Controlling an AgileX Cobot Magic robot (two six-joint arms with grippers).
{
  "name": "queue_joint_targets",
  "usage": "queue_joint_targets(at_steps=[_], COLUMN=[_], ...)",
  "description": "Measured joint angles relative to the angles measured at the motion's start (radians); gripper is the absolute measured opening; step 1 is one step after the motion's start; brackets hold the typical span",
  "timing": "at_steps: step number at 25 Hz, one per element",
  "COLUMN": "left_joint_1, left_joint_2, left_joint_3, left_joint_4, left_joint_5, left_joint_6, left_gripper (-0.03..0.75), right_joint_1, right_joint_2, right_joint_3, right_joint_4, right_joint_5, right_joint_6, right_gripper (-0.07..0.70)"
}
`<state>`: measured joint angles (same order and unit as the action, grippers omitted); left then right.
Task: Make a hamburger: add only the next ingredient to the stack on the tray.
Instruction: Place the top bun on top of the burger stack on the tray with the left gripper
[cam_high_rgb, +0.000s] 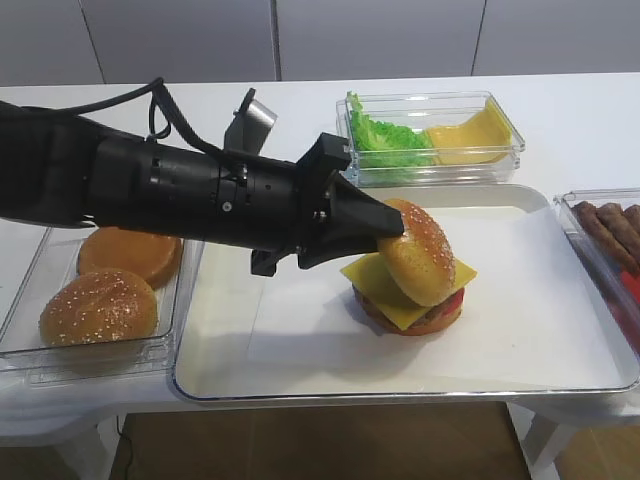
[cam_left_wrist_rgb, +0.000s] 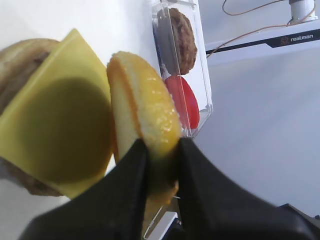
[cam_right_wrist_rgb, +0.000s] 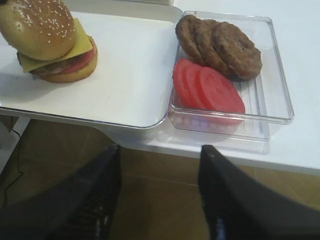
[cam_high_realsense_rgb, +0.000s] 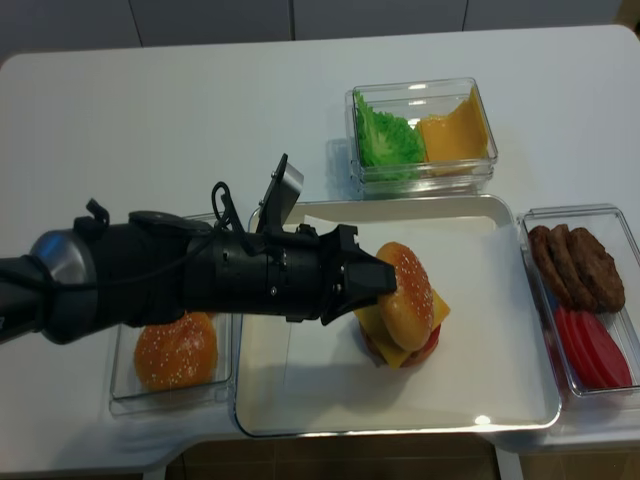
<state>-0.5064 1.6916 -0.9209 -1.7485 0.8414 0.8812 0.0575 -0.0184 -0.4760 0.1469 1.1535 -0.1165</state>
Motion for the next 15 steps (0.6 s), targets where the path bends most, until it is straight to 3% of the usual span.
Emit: queue_joint_targets(at_steps=[9,15], left_joint_1=[0.018,0.028], left_joint_2=[0.001,0.001], left_joint_3=[-0.001,-0.002], left_joint_4=[0.000,0.000], left_joint_5=[0.005,0.042], left_joint_6=[0.000,0.000], left_gripper=[0.132,0.132], right_joint_1=[0.000,0.000], right_joint_2=[0.000,0.000], right_joint_3=[0.000,0.000], right_joint_4=[0.000,0.000], right_joint_5=[0.000,0.000], right_joint_6=[0.000,0.000], right_gripper=[0.367,0.334])
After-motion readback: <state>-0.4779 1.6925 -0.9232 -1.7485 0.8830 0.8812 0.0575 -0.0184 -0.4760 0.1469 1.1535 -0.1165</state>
